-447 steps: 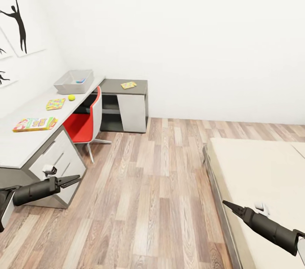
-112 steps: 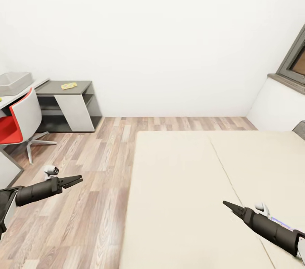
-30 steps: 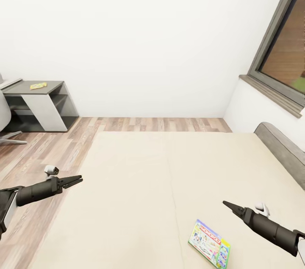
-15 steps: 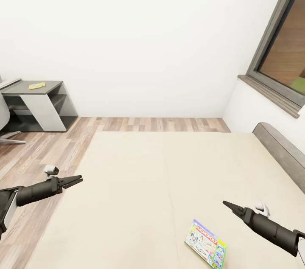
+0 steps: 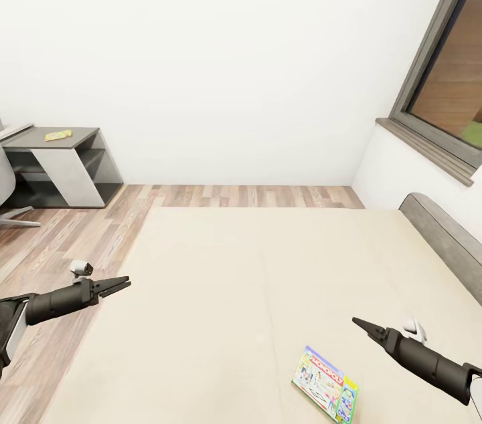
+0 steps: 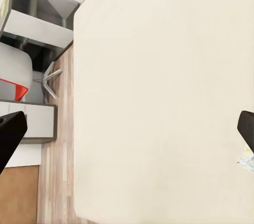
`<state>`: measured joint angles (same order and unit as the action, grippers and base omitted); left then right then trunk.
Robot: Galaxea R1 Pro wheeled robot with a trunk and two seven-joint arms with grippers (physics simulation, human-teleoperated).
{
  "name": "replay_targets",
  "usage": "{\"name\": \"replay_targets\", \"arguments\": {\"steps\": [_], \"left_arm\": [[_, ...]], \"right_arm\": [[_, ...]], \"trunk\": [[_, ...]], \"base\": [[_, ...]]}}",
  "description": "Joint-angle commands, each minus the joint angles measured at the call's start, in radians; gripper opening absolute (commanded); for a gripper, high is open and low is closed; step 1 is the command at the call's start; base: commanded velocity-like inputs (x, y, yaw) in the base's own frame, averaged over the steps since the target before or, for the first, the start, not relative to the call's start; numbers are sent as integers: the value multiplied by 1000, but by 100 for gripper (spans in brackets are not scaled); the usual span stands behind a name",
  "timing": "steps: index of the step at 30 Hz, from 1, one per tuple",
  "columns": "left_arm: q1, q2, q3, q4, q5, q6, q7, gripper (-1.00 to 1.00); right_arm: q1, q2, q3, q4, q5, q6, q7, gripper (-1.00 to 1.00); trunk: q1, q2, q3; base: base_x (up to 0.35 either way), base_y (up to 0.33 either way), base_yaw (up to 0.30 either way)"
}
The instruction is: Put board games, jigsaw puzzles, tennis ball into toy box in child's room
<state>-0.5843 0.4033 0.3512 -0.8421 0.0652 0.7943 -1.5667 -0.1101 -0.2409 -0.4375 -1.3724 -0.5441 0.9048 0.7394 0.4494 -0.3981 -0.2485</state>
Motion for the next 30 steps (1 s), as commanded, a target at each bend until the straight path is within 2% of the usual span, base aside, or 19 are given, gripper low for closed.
{"name": "replay_targets", "arguments": {"steps": [1,11,13,14,16,18,20,21,24,25,27,29,30], "left_arm": [[-1,0,0,0,-1,11,-4,100],[0,1,1,0,-2,10,-4,100],[-1,1,2,0,-2,10,-4,100],[0,1,1,0,-2,10,-4,100],[-1,1,1,0,-1,11,-4,100],[-1,0,0,0,-1,10,-4,100],[-1,0,0,0,-1,10,-4,100],[-1,-1,-1,0,-1,10,-4,100],[-1,-2,-1,0,-1,10,-4,100],[-1,-3,-1,0,-1,10,-4,100],[-1,-4,-1,0,-1,10,-4,100],[-1,-5,0,0,-1,10,-4,100],[-1,-5,0,0,-1,10,-4,100]], "right_arm": [[-1,0,-1,0,1,5,3,100],[-7,0,0,-5,14,5,-18,100],[-22,1,11,-1,15,6,-56,100],[-41,0,27,7,14,7,-103,100],[-90,-1,56,28,11,14,-189,100],[-181,-1,91,63,10,60,-303,100],[-233,-1,105,91,10,89,-355,100],[-291,0,118,132,11,109,-405,100],[-384,1,137,214,12,125,-479,100],[-448,2,152,281,13,131,-530,100],[-512,6,171,357,14,134,-582,100],[-633,30,213,527,19,129,-687,100],[-660,39,224,570,20,121,-712,100]], "trunk": [[1,-2,-2],[1,-2,-2],[1,-2,-2],[1,-2,-2],[1,-2,-2],[1,-2,-2],[1,-2,-2],[1,-2,-2],[1,-2,-2],[1,-2,-2],[1,-2,-2],[1,-2,-2],[1,-2,-2]], "base": [[0,0,0],[0,0,0],[0,0,0],[0,0,0],[0,0,0],[0,0,0],[0,0,0],[0,0,0],[0,0,0],[0,0,0],[0,0,0],[0,0,0],[0,0,0]]}}
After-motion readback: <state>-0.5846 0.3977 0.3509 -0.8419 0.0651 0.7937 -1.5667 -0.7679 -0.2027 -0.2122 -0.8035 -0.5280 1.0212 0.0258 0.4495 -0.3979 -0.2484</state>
